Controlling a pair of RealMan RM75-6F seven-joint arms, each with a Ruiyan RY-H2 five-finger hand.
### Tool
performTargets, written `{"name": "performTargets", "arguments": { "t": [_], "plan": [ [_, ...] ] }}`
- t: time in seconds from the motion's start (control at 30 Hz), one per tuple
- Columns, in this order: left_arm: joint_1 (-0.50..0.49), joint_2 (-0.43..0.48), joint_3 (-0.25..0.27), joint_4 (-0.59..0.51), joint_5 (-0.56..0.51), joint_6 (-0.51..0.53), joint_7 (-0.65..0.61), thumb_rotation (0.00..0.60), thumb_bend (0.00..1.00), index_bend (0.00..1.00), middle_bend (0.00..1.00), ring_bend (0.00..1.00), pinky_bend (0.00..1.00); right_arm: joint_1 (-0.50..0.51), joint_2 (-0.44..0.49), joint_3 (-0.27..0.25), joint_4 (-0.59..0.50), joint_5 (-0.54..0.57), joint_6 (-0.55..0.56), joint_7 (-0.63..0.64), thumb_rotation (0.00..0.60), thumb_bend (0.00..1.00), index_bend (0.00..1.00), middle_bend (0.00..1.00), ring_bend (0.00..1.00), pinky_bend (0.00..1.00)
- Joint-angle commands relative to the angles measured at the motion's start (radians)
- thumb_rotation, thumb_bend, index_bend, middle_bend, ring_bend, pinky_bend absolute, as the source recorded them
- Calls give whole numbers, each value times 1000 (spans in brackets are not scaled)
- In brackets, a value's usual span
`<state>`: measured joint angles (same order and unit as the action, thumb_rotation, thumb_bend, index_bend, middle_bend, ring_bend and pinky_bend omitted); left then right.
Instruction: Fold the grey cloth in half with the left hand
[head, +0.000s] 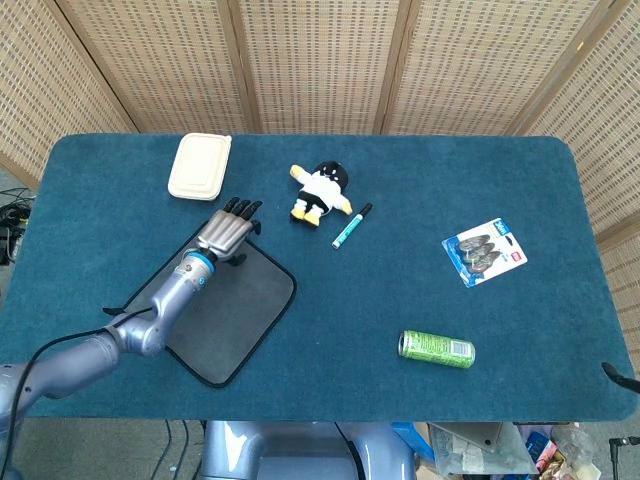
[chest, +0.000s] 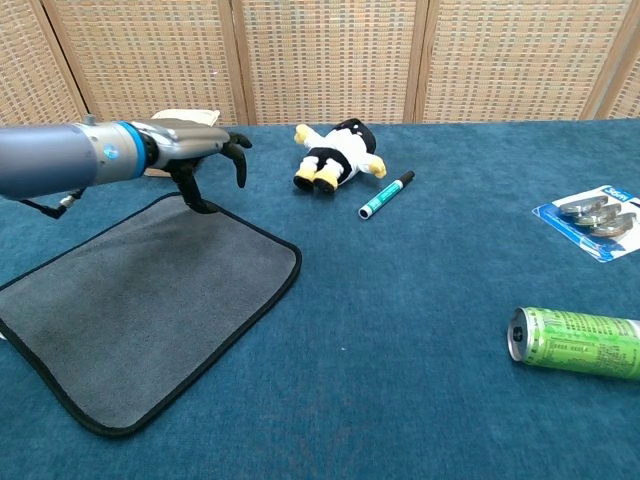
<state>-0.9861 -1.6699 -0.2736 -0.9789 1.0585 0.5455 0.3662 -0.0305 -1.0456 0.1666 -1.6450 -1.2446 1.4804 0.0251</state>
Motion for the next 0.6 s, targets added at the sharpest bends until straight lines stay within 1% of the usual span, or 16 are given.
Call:
{"name": "performTargets", "arguments": {
  "t": [0.03,0.17,0.37,0.6],
  "plan": [
    [-37,-52,10,68,-31,-30,11,600,337,331,0,0,0,1,1,2,2,5,-3,1,600,0,0,0,0,0],
    [-60,-96,23,133,-34,-37,13,600,337,332,0,0,0,1,1,2,2,9,-6,1,600,0,0,0,0,0],
    [-94,-154,22,206,-44,-71,-15,600,338,333,0,0,0,7,-1,2,7,17,-17,-5,600,0,0,0,0,0],
    [-125,-179,37,259,-43,-97,-10,600,337,333,0,0,0,9,-3,5,12,30,-23,-5,600,0,0,0,0,0]
  ]
}}
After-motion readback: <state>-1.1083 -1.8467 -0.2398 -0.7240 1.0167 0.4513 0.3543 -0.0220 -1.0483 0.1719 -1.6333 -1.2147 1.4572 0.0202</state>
